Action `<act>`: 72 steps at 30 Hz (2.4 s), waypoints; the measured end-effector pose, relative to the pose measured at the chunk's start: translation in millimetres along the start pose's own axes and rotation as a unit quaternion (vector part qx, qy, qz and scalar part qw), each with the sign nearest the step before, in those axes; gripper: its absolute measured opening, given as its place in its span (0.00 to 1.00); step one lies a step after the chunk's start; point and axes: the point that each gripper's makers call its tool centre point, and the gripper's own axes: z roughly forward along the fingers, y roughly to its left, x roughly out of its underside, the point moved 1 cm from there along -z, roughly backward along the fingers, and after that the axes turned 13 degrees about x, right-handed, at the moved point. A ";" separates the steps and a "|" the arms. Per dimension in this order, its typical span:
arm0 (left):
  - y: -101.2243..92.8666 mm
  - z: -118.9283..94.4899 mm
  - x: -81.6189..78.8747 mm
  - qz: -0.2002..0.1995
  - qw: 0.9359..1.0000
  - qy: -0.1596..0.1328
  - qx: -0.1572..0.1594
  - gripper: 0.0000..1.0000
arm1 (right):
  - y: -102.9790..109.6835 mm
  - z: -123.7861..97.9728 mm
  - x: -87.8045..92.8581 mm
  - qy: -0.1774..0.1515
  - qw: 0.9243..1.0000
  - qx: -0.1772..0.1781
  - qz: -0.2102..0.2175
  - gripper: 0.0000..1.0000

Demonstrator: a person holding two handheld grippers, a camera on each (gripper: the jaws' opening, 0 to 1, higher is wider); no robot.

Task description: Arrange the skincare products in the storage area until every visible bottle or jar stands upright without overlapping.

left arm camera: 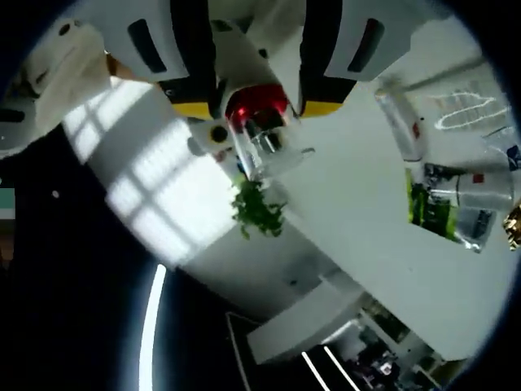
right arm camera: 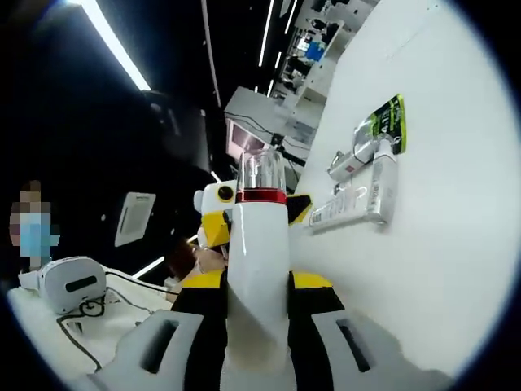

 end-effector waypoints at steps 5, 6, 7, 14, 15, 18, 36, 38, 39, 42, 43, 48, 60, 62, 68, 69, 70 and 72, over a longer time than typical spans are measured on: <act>1.3 3.0 5.1 -0.010 1.000 0.014 0.002 0.29 | -3.9 -1.3 2.9 0.006 1.000 0.008 -0.009 0.27; 2.0 3.7 5.6 -0.010 1.000 0.015 0.003 0.29 | -4.7 -1.6 3.7 0.007 1.000 0.011 -0.012 0.27; 1.8 4.1 6.7 -0.006 1.000 0.020 0.003 0.29 | -5.9 -1.7 4.5 0.009 1.000 0.015 -0.017 0.27; 6.1 8.4 9.1 0.003 0.999 0.036 0.005 0.30 | -11.2 -2.8 6.7 0.013 0.999 0.030 -0.030 0.27; 6.5 9.1 9.9 -0.001 0.999 0.039 0.002 0.30 | -13.0 -3.0 6.3 0.013 0.999 0.035 -0.034 0.27; 8.2 11.2 12.3 -0.008 0.998 0.056 0.002 0.30 | -15.8 -2.9 7.9 0.019 0.998 0.042 -0.042 0.27; 4.2 21.2 6.6 0.058 0.991 0.116 -0.019 0.26 | -26.6 -6.4 1.9 0.022 0.984 0.089 -0.153 0.27; 4.9 22.9 6.6 0.066 0.990 0.124 -0.026 0.26 | -30.9 -7.0 0.7 0.025 0.979 0.102 -0.173 0.27; 5.4 24.2 7.3 0.075 0.988 0.130 -0.030 0.26 | -33.2 -7.3 0.3 0.026 0.977 0.109 -0.180 0.28; 6.8 26.7 9.3 0.089 0.985 0.144 -0.040 0.26 | -41.1 -8.9 -1.5 0.029 0.968 0.131 -0.211 0.28; 6.6 28.3 9.4 0.094 0.984 0.145 -0.042 0.25 | -41.7 -9.5 -2.1 0.028 0.968 0.132 -0.213 0.28; 8.9 32.6 3.7 0.122 0.979 0.154 -0.056 0.25 | -47.7 -13.3 -11.0 0.008 0.957 0.151 -0.246 0.28; 16.6 46.7 -3.2 0.232 0.942 0.219 -0.104 0.25 | -70.8 -10.0 -33.1 -0.001 0.920 0.190 -0.342 0.28; 18.8 46.5 -5.0 0.244 0.938 0.221 -0.112 0.25 | -74.0 -9.0 -37.2 -0.003 0.913 0.196 -0.358 0.28; 27.8 46.7 -6.8 0.282 0.917 0.244 -0.137 0.25 | -85.4 -5.6 -45.5 -0.005 0.889 0.216 -0.404 0.28; 28.3 48.0 -5.2 0.287 0.915 0.248 -0.141 0.25 | -89.1 -4.4 -46.9 -0.005 0.887 0.222 -0.404 0.28; 30.2 48.7 -4.4 0.292 0.910 0.254 -0.147 0.25 | -90.1 -4.1 -47.3 -0.005 0.885 0.224 -0.408 0.28; 32.2 49.8 -3.4 0.305 0.902 0.264 -0.153 0.25 | -95.3 -3.2 -49.6 -0.005 0.878 0.229 -0.419 0.28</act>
